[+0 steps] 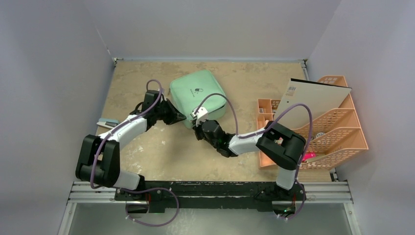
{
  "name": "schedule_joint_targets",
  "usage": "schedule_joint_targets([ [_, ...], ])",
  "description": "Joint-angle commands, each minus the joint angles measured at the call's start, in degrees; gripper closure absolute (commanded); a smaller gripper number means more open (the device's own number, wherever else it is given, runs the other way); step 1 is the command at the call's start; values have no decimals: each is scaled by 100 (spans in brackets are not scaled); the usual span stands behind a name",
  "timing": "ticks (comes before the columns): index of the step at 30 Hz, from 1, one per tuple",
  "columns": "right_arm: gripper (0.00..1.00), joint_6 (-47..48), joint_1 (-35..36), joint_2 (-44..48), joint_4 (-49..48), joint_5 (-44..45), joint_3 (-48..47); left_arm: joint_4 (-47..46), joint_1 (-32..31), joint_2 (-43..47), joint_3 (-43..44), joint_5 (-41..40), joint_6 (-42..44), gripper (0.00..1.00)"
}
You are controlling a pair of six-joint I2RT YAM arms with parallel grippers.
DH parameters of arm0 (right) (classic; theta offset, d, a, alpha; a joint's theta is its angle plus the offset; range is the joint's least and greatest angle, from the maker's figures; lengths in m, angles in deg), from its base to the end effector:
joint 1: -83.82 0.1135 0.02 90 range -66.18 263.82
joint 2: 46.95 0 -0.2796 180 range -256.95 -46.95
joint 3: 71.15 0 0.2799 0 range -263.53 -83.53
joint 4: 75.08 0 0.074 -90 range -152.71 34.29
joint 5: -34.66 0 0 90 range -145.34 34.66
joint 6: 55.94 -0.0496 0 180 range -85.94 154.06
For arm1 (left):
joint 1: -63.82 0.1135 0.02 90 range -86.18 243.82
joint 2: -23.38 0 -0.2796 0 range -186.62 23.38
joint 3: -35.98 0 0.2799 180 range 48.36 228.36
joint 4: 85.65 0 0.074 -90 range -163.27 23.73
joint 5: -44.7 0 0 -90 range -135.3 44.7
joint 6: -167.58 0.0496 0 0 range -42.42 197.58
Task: Organize the medicine kit
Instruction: Zip the medicine box at the center of the board.
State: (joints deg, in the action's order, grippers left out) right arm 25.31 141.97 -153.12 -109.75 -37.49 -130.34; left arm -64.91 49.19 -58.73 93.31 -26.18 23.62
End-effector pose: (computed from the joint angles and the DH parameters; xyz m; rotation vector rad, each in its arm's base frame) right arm 0.2278 0.3379 0.1516 -0.5441 1.7264 0.5618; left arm 0.3059 -0.0967 0.1869 -0.6852 2.4335 -0.9320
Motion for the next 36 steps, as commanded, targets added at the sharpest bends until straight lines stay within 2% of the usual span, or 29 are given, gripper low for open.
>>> schedule_joint_targets([
  [1,100,-443,-279,591,665,178,136,423,13,-136,113,-591,657,100],
  [14,100,-231,-606,1033,1157,174,516,972,30,21,253,-884,1029,100],
  [21,100,-353,-936,1091,1658,283,462,941,48,3,243,-832,1037,100],
  [25,100,-250,-904,964,1449,-217,282,992,48,67,385,-637,1057,100],
  [26,100,-290,-874,928,1397,-387,235,1043,48,127,442,-603,1074,98],
  [29,100,-321,-703,827,1364,-547,36,1224,48,501,556,-671,1060,75],
  [32,100,-309,-495,718,1417,-551,-237,1350,56,858,581,-711,914,59],
  [36,100,-373,-181,464,1540,-642,-698,1363,151,1143,481,-534,708,52],
])
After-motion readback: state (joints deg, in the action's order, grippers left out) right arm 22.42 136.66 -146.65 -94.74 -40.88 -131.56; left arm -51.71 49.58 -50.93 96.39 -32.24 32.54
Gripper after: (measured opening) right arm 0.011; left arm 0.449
